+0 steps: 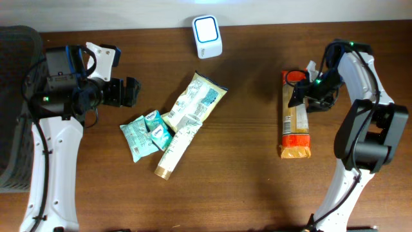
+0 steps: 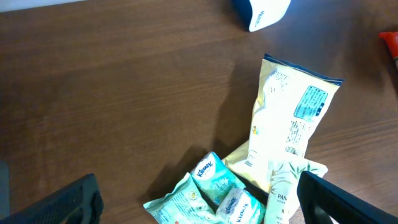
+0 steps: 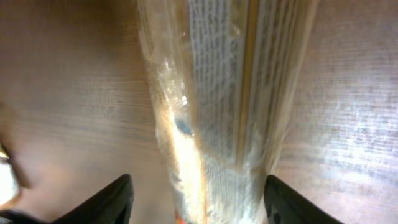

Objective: Scan the item barcode
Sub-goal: 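Set the spaghetti pack down on the right side of the table, then reach the right gripper to the white Pantene tube and grasp it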

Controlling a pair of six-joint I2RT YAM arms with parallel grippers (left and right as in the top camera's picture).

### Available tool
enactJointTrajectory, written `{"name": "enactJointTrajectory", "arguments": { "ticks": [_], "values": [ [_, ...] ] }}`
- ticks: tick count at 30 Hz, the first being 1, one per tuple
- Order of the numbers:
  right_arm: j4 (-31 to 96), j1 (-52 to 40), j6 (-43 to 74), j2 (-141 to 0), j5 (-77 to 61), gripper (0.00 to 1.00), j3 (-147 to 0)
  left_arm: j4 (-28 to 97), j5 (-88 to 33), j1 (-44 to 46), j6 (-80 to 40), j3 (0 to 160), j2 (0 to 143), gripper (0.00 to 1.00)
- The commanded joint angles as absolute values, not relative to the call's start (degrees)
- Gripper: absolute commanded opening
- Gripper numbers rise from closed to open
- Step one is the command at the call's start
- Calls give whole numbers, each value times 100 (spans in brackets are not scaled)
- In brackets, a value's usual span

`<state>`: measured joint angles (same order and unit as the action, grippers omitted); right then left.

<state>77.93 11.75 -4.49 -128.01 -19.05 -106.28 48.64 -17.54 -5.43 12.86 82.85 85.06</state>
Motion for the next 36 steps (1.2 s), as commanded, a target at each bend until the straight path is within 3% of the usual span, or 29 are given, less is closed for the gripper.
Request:
{"name": "enactJointTrajectory", "arguments": {
  "ticks": [1,4,7,12,15,21,22,24,25,31,32,33,36],
  "values": [
    [8342,1240,-429,-12584,-2145,68,-11402,4869,-1774,-554,1380,8368,8420,99],
    [9067,963,-432,-12582,-2838,68,-12648,4869,-1774,-554,1380,8368,8420,99],
    [9153,239,-414,-12584,-3430,68,-12964,4866,-1774,-554,1380,8368,8420,99],
    [8862,-1208,440,-12595,-3361,70,-12547,4869,-1774,-554,1380,8368,8420,99],
    [8042,-2228,1616,-12595,-2641,72,-11948,4869,-1774,-552,1380,8368,8420,99],
    [6724,-3400,2840,-12595,-2460,72,-10663,4869,-1774,-554,1380,8368,8420,99],
    [6602,-3516,2954,-12595,-2460,75,-10556,4866,-1776,-554,1380,8368,8420,99],
    [6333,-3800,3245,-12595,-2458,95,-10335,4866,-1774,-554,1380,8368,8420,99],
    [6156,-3924,3424,-12595,-2456,99,-10245,4866,-1774,-554,1380,8368,8420,99],
    [5170,-4506,4449,-12597,-1828,100,-9513,4869,-1776,-554,1380,8368,8420,99],
    [5089,-4558,4449,-12597,-1776,98,-9430,4869,-1776,-554,1380,8368,8420,99],
    [5094,-4582,4449,-12597,-1636,90,-9382,4866,-1776,-554,1380,8368,8420,99],
    [5164,-4543,4442,-12597,-1487,56,-9325,4869,-1776,-554,1380,8368,8420,99]
  ]
}}
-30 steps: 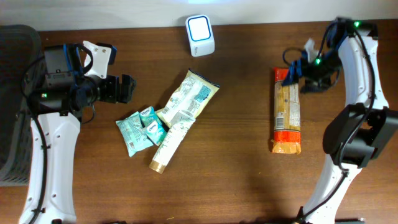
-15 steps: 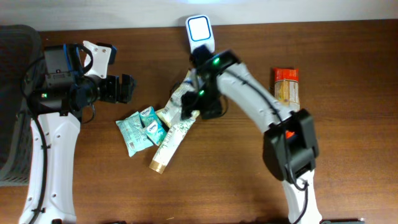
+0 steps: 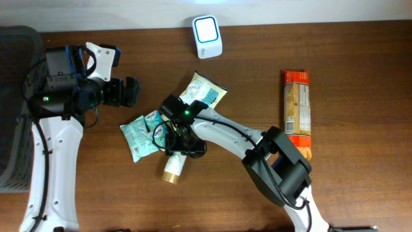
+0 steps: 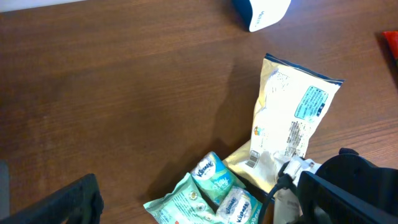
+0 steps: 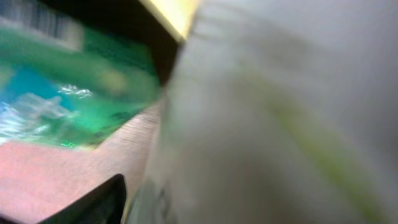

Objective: Scan the item barcode
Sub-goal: 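Reach the right gripper to the white Pantene tube and grasp it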

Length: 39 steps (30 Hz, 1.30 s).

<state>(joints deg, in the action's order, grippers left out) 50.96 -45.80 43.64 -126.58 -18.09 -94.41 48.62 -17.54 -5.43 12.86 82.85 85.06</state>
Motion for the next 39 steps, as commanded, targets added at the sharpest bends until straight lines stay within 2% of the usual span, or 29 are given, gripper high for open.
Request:
{"name": "enactJointTrajectory", "arguments": {
  "ticks": [1,3,4,7,9,11,13,14,15,17,19,22,26,28,29,30,39],
  "values": [
    [5201,-4525,4351,-12597,-1474,40,-9325,4866,-1776,-554,1380,8368,8420,99],
    [5330,-4473,4244,-12591,-1481,23,-9336,4869,-1774,-554,1380,8368,8420,99],
    [5459,-4431,4150,-12569,-1494,20,-9345,4866,-1776,-554,1380,8368,8420,99],
    [6020,-4139,3271,-12280,-1601,17,-9480,4866,-1774,-554,1380,8368,8420,99],
    [6357,-3835,2185,-12007,-1874,18,-9577,4869,-1774,-554,1380,8368,8420,99],
    [6624,-3511,1114,-11885,-1994,27,-9577,4866,-1774,-554,1380,8368,8420,99],
    [6731,-3164,-207,-11922,-2126,52,-9489,4866,-1774,-554,1380,8368,8420,99],
    [6731,-2987,-701,-11942,-2088,69,-9400,4869,-1774,-554,1380,8368,8420,99],
    [6735,-2797,-792,-11942,-1852,80,-9347,4869,-1774,-554,1380,8368,8420,99],
    [6851,-2517,-513,-11924,-1800,82,-9489,4869,-1774,-554,1380,8368,8420,99],
    [7367,-2388,-248,-11920,-1796,80,-10082,4869,-1774,-554,1380,8368,8420,99],
    [7708,-2790,412,-11917,-1503,75,-10696,4869,-1774,-554,1380,8368,8420,99],
    [7389,-3857,2014,-11942,58,56,-10431,4871,-1774,-554,1380,8368,8420,99],
    [7107,-4091,2333,-11942,215,32,-10145,4866,-1774,-554,1380,8368,8420,99],
    [7039,-4119,2467,-11942,220,15,-10047,4866,-1774,-554,1380,8368,8420,99],
    [6980,-4119,2550,-11942,217,4,-9968,4866,-1774,-554,1380,8368,8420,99],
    [6700,-4130,2536,-11942,-239,4,-9907,4869,-1774,-554,1380,8368,8420,99]
  ]
}}
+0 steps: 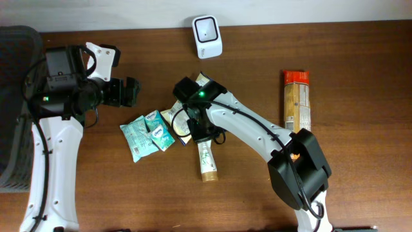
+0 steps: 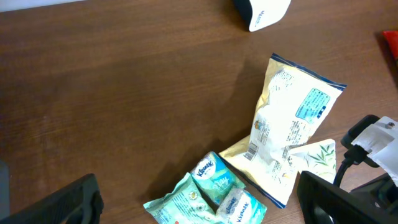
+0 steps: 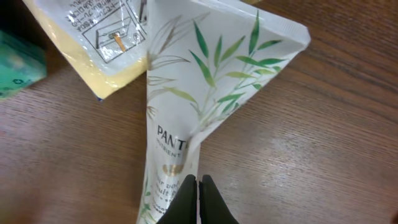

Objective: Scan the item barcode

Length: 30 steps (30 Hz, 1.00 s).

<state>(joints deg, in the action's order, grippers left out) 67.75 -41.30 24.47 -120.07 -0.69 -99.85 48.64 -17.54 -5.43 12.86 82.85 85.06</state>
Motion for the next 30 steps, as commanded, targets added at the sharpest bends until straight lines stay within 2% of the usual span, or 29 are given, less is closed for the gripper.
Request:
{"name": "enactJointTrajectory", "arguments": {
  "ticks": [1,10,11,12,13,15,17,18,24,26,28,29,30],
  "values": [
    [6650,-4130,2536,-11942,-257,4,-9841,4869,-1774,-554,1380,8368,8420,99],
    [5924,-4104,2558,-11942,-711,4,-8993,4869,-1776,-554,1380,8368,8420,99],
    [5959,-4038,2556,-11935,-716,18,-9017,4869,-1774,-554,1380,8368,8420,99],
    [6123,-3929,2552,-11926,-762,44,-9122,4869,-1774,-554,1380,8368,8420,99],
    [6386,-3754,2480,-11920,-932,65,-9299,4869,-1774,-554,1380,8368,8420,99],
    [6711,-3354,2112,-11896,-1605,77,-9546,4869,-1774,-554,1380,8368,8420,99],
    [6882,-2888,1358,-11885,-2783,95,-9513,4869,-1776,-554,1380,8368,8420,99],
    [6869,-2766,1017,-11887,-3260,100,-9338,4869,-1774,-554,1380,8368,8420,99],
    [5465,-3052,1170,-11898,-3883,100,-8029,4869,-1774,-554,1380,8368,8420,99],
    [5188,-3227,1332,-11898,-3758,77,-7992,4869,-1774,-554,1380,8368,8420,99],
    [4947,-3385,2154,-11898,-3183,77,-7994,4869,-1774,-554,1380,8368,8420,99],
    [4921,-3439,2440,-11898,-3013,73,-7994,4869,-1776,-554,1380,8368,8420,99],
    [4897,-3492,2672,-11898,-2899,64,-7994,4869,-1774,-554,1380,8368,8420,99]
  ]
}}
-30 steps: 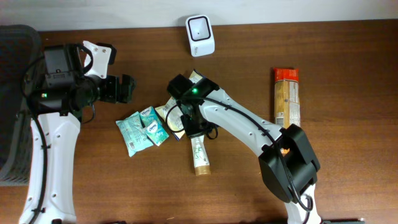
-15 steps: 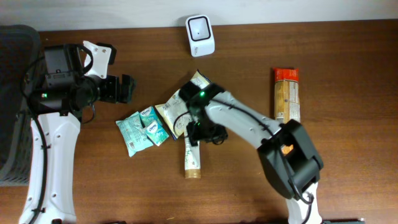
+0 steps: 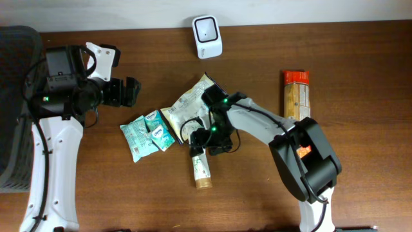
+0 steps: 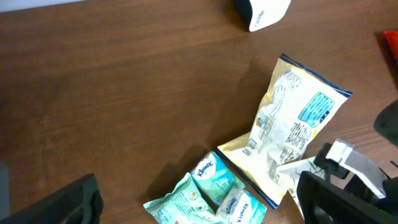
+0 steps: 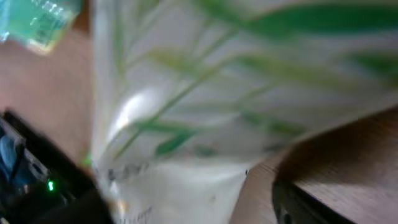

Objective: Scan the item barcode

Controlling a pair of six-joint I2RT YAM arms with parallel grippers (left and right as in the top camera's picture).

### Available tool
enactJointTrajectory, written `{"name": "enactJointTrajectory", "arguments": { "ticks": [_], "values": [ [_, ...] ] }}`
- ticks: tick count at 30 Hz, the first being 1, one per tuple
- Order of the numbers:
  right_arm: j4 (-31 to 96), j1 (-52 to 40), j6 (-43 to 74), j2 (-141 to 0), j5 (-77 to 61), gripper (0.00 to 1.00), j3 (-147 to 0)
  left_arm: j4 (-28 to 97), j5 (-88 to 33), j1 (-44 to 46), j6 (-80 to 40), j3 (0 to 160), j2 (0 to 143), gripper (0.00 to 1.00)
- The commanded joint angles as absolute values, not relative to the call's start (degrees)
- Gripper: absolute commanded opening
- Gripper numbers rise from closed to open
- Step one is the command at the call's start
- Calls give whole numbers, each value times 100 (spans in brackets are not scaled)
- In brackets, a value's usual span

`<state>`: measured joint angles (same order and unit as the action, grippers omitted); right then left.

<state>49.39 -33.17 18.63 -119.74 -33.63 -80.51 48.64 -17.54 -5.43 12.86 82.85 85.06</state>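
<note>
A white Pantene tube (image 3: pixel 201 166) printed with green leaves lies near the table's middle, its cap toward the front edge. My right gripper (image 3: pixel 208 137) stands open at the tube's flat end. In the right wrist view the tube (image 5: pixel 180 124) fills the blurred frame between the spread fingers (image 5: pixel 323 202). The white barcode scanner (image 3: pixel 207 28) stands at the back edge and also shows in the left wrist view (image 4: pixel 261 11). My left gripper (image 3: pixel 132 91) hangs open at the left, above the table, with nothing in it.
A yellow snack pouch (image 3: pixel 188 106) lies just behind the tube, touching it. Teal tissue packs (image 3: pixel 147 134) lie to its left. A long pasta packet (image 3: pixel 297 109) lies at the right. A dark bin (image 3: pixel 16 103) stands at the left edge.
My right gripper was shut at the tube's flat end; now it is open astride it, slightly nearer the front. The tube has shifted a little left and forward. The left arm is unchanged.
My right gripper stood open over the pasta packet while the tube lay slanted under the pouch. Then it was in the pile at the tube. Then it was shut, and the tube lay turned out, cap forward. Now it is open around the tube.
</note>
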Motion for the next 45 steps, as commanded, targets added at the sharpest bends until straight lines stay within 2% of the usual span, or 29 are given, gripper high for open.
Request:
{"name": "enactJointTrajectory", "arguments": {
  "ticks": [1,2,3,4,5,8,11,14,19,23,24,26,27,28,29,33,37,38,42,44,45],
  "values": [
    [4880,-3527,2803,-11898,-2812,52,-7992,4869,-1774,-554,1380,8368,8420,99],
    [4877,-3529,2803,-11898,-2759,40,-7992,4869,-1774,-554,1380,8368,8420,99],
    [4895,-3509,2864,-11896,-2755,20,-7994,4869,-1776,-554,1380,8368,8420,99],
    [4932,-3457,2864,-11889,-2755,8,-7996,4869,-1776,-554,1380,8368,8420,99],
    [5041,-3409,2862,-11874,-2720,4,-8027,4869,-1776,-554,1380,8368,8420,99],
    [5946,-3280,2853,-11736,-1863,4,-8486,4869,-1774,-554,1380,8368,8420,99],
    [7159,-3336,2862,-11511,154,4,-9373,4869,-1776,-554,1380,8368,8420,99],
    [7684,-3376,3190,-11568,2058,4,-9631,4866,-1776,-554,1380,8368,8420,99],
    [8366,-2733,3179,-12724,2637,4,-9747,4869,-1776,-554,1380,8368,8420,99],
    [7762,-2823,3006,-12825,2637,4,-9767,4869,-1774,-554,1380,8368,8420,99],
    [7671,-2902,3002,-12838,2613,9,-9767,4869,-1776,-554,1380,8368,8420,99],
    [7581,-3173,2982,-12844,2536,28,-9769,4869,-1776,-554,1380,8368,8420,99],
    [7579,-3356,2980,-12844,2458,48,-9773,4869,-1776,-554,1380,8368,8420,99],
    [7581,-3505,2985,-12844,2392,62,-9773,4869,-1774,-554,1380,8368,8420,99],
    [7570,-3708,2985,-12844,2261,67,-9773,4866,-1776,-554,1378,8368,8420,99],
    [7446,-4217,2963,-12844,1826,70,-9773,4869,-1774,-554,1380,8368,8420,99],
    [7286,-4219,2429,-12809,812,46,-9985,4869,-1776,-554,1380,8368,8420,99],
    [7365,-4101,2392,-12731,617,44,-10182,4869,-1774,-554,1380,8368,8420,99],
    [8003,-3607,2272,-12167,598,45,-11185,4869,-1774,-554,1380,8368,8420,99],
    [8250,-2985,2272,-11821,384,58,-11489,4869,-1774,-554,1378,8368,8420,99],
    [8353,-2696,2272,-11784,294,58,-11489,4869,-1774,-554,1380,8368,8420,99]
  ]
}}
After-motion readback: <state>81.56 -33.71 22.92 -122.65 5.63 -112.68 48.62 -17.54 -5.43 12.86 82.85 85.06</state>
